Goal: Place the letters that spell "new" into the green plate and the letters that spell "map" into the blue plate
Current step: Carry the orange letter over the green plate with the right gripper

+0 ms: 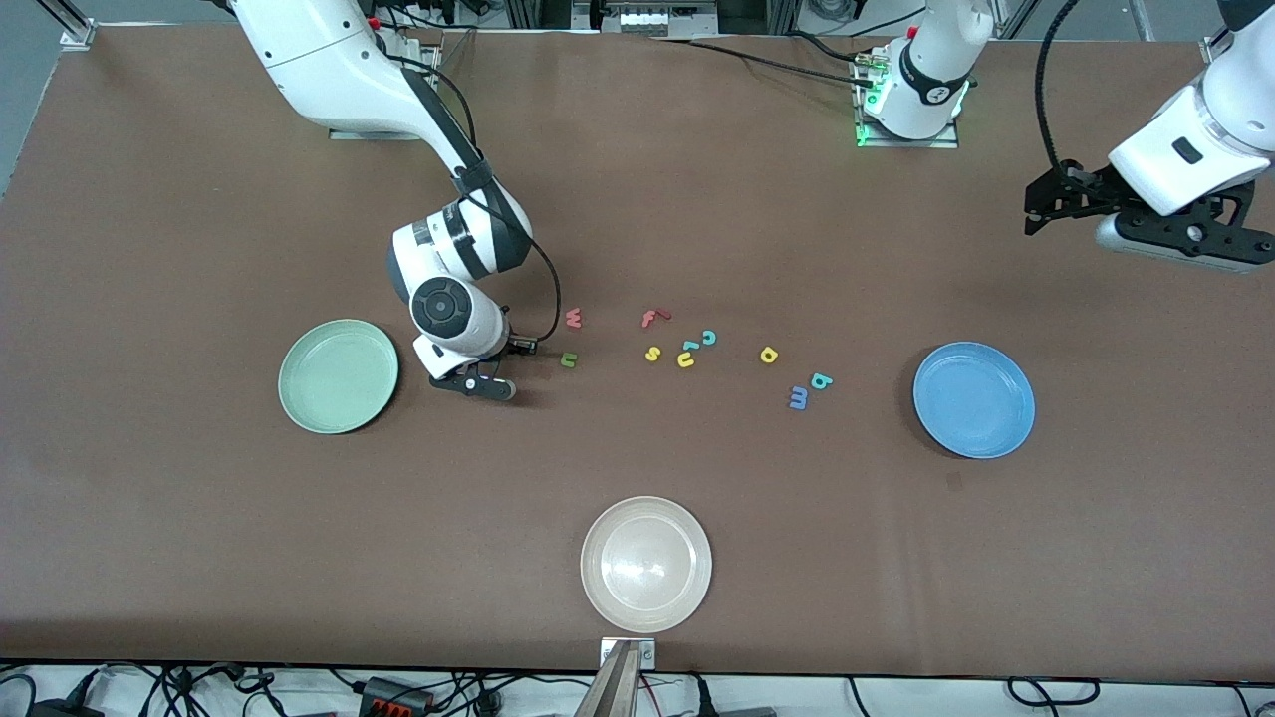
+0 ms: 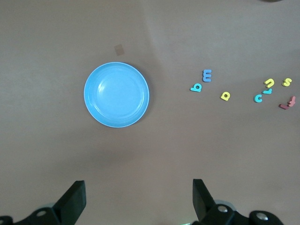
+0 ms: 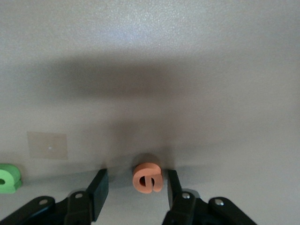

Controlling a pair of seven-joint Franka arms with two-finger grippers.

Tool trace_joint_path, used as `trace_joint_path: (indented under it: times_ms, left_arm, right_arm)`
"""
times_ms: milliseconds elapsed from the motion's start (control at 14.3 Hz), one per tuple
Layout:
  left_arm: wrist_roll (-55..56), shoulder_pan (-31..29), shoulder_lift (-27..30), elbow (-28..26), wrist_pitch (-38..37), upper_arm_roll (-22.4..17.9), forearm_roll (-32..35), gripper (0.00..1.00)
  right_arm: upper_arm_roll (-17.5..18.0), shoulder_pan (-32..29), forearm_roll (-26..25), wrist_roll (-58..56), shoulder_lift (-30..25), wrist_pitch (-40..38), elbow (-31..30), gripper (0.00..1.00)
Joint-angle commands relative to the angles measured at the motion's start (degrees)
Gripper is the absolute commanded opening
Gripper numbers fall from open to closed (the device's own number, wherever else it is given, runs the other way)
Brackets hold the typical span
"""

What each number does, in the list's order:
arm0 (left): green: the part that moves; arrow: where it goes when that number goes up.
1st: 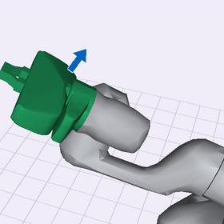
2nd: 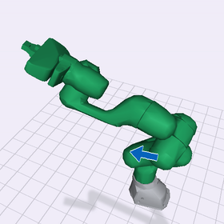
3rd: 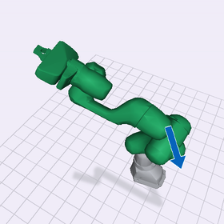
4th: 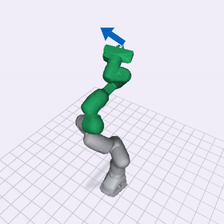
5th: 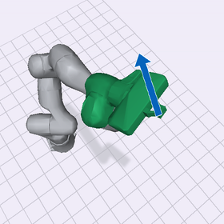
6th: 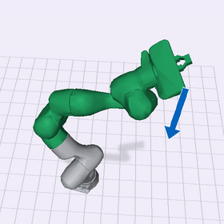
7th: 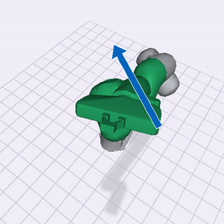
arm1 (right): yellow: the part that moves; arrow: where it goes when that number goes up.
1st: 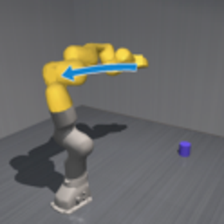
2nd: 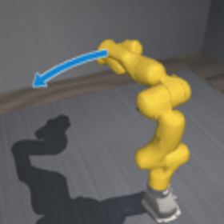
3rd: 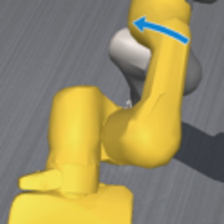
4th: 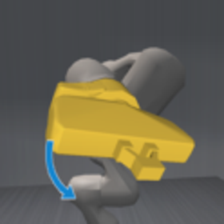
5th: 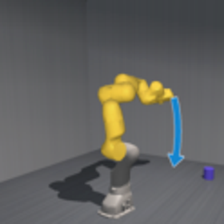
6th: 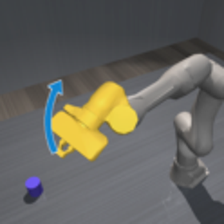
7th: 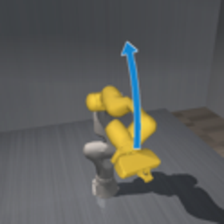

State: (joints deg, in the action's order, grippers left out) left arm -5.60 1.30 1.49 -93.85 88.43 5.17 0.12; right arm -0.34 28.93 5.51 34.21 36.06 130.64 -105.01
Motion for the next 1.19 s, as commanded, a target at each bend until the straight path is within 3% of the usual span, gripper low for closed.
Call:
trace_joint_path:
  times_ms: [0,419,699,909,1118]
  left_arm:
    - [-0.3,-0.2,-1.2,2.0,-1.5,0.0,-0.5,1.0]
    - [-0.3,0.5,-2.5,2.8,-1.6,0.2,-0.6,1.0]
    - [-0.5,0.6,-3.1,2.8,-1.6,0.2,-0.9,1.0]
    - [-0.4,0.6,-3.9,2.9,-1.6,0.2,-1.1,1.0]
    - [-0.3,0.6,-3.9,2.9,-1.6,0.2,-0.8,1.0]
  right_arm:
    - [-0.5,0.5,0.6,0.4,-0.3,0.5,-0.5,0.51]
    - [-0.5,0.0,0.6,0.2,-0.1,0.3,-0.1,0.2]
    - [-1.0,-0.1,0.6,-0.1,-2.5,-0.4,0.8,0.12]
    - [-4.5,-0.1,0.2,-2.5,-5.1,-3.9,1.9,0.12]
    - [-11.0,-0.1,0.2,-11.3,-6.0,-10.6,3.3,0.12]
